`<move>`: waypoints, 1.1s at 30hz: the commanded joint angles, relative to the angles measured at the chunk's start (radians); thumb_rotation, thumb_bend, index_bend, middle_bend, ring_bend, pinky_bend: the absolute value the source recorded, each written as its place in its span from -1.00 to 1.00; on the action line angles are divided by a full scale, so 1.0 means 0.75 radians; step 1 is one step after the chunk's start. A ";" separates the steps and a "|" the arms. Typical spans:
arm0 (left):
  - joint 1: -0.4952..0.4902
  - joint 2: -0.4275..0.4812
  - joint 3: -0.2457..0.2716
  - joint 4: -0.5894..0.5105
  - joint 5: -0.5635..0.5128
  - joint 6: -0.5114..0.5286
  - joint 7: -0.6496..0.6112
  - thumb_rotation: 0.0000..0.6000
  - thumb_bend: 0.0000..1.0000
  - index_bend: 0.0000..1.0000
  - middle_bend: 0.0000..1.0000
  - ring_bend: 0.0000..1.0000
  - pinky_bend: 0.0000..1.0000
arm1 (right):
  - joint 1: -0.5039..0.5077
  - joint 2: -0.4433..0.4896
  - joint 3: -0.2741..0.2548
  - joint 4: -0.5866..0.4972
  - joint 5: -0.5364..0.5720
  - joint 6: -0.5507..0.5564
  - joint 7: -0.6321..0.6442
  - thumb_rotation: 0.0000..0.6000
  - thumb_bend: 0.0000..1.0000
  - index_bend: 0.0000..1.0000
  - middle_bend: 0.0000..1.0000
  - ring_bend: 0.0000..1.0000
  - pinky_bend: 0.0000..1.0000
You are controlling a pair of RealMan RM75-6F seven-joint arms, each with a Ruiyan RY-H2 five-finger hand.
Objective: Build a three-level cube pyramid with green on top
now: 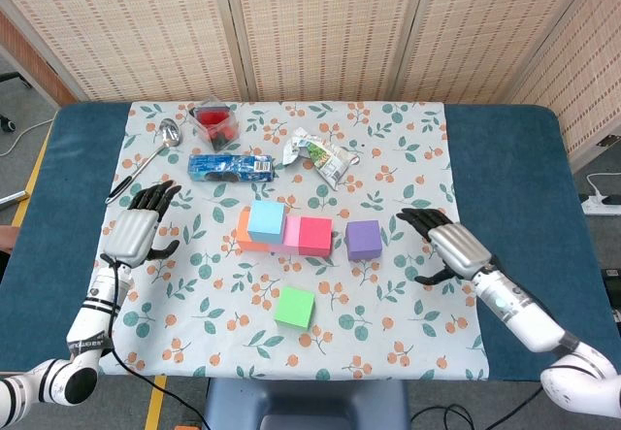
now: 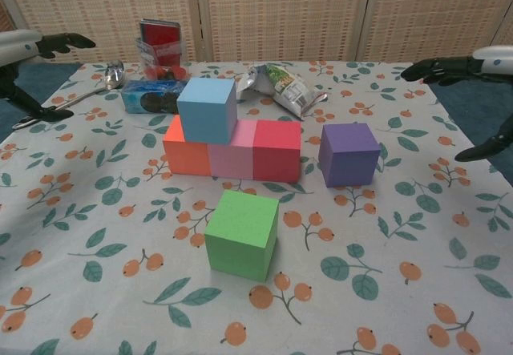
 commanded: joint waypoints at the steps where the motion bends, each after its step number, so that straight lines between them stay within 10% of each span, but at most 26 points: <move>1: 0.025 0.016 0.015 -0.031 0.026 0.018 -0.005 1.00 -0.41 -0.86 -1.00 -1.00 -0.81 | 0.080 -0.084 0.022 0.080 0.047 -0.088 0.007 1.00 -1.00 -1.00 -0.92 -1.00 -0.89; 33: 0.126 0.079 0.053 -0.116 0.242 0.042 -0.113 1.00 -0.39 -0.93 -1.00 -1.00 -0.82 | 0.317 -0.452 0.045 0.501 0.262 -0.257 -0.086 1.00 -0.82 -0.45 -0.48 -0.92 -0.68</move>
